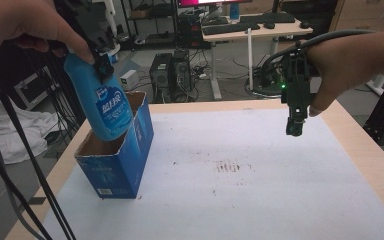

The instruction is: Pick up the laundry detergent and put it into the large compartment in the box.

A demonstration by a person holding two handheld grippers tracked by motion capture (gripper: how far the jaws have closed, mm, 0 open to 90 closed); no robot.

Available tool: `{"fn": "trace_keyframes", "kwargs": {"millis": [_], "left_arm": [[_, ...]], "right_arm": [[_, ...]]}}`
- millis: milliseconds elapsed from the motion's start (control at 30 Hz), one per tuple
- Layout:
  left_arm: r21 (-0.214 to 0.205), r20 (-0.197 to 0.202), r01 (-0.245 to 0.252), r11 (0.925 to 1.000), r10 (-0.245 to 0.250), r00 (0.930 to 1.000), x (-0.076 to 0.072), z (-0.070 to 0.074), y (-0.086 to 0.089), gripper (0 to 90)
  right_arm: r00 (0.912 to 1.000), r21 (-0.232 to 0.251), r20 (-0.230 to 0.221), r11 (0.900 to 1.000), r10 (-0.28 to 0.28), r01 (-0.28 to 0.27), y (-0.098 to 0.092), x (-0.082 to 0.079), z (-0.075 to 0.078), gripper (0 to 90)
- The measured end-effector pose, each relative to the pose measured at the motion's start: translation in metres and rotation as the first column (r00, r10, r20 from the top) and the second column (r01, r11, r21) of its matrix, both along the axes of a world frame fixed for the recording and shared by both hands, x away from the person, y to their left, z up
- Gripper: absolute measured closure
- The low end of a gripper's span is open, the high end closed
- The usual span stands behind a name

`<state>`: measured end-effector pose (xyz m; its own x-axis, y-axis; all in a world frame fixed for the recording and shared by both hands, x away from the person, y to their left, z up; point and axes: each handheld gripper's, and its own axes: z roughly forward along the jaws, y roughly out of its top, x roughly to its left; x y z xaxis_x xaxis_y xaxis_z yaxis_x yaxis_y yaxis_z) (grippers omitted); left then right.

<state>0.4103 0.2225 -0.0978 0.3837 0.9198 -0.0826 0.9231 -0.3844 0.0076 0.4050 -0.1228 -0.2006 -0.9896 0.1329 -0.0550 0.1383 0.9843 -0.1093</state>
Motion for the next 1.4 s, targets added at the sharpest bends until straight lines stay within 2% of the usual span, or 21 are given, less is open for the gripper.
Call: {"fn": "trace_keyframes", "kwargs": {"millis": [100, 267, 400, 467, 700, 1133, 1300, 1367, 1400], "left_arm": [[0.003, 0.003, -0.015, 0.9999, 0.015, 0.9999, 0.001, 0.0, 0.004, 37.9], [0.02, 0.009, -0.068, 0.9975, 0.068, 0.9976, 0.004, -0.003, 0.016, 37.9], [0.028, 0.006, -0.083, 0.9961, 0.083, 0.9965, 0.006, -0.006, 0.019, 37.9], [0.044, 0.001, -0.095, 0.9945, 0.095, 0.9955, 0.009, -0.013, 0.023, 37.9], [0.054, -0.018, -0.108, 0.9927, 0.109, 0.9939, 0.016, -0.03, 0.028, 37.9], [0.038, -0.072, -0.093, 0.9949, 0.096, 0.9928, 0.033, -0.088, 0.032, 38.0], [0.038, -0.069, -0.055, 0.9978, 0.057, 0.996, 0.036, -0.109, 0.032, 37.9], [0.04, -0.075, -0.052, 0.9978, 0.055, 0.9957, 0.036, -0.113, 0.032, 37.9], [0.037, -0.082, -0.044, 0.9983, 0.047, 0.9955, 0.037, -0.12, 0.033, 37.9]], "right_arm": [[1.0, -0.001, -0.002, 1.0, 0.0, 0.0, 0.001, 0.0, 0.0, 2.5], [1.0, 0.001, 0.002, 1.0, -0.006, 0.006, 0.001, 0.001, 0.0, 2.5], [1.0, -0.001, 0.0, 1.0, -0.005, 0.005, 0.001, 0.001, 0.0, 2.5], [1.0, -0.003, 0.002, 1.0, -0.005, 0.005, 0.001, 0.001, 0.0, 2.5], [1.0, -0.002, -0.004, 1.0, -0.008, 0.008, 0.002, 0.005, -0.002, 2.5], [0.9998, -0.008, -0.017, 0.9999, -0.01, 0.01, 0.006, 0.01, -0.009, 2.5], [0.9998, -0.01, -0.015, 0.9999, -0.01, 0.01, 0.007, 0.011, -0.01, 2.5], [0.9998, -0.015, -0.021, 0.9999, -0.007, 0.007, 0.006, 0.012, -0.01, 2.5], [0.9997, -0.013, -0.021, 0.9999, -0.011, 0.01, 0.006, 0.012, -0.011, 2.5]]}}
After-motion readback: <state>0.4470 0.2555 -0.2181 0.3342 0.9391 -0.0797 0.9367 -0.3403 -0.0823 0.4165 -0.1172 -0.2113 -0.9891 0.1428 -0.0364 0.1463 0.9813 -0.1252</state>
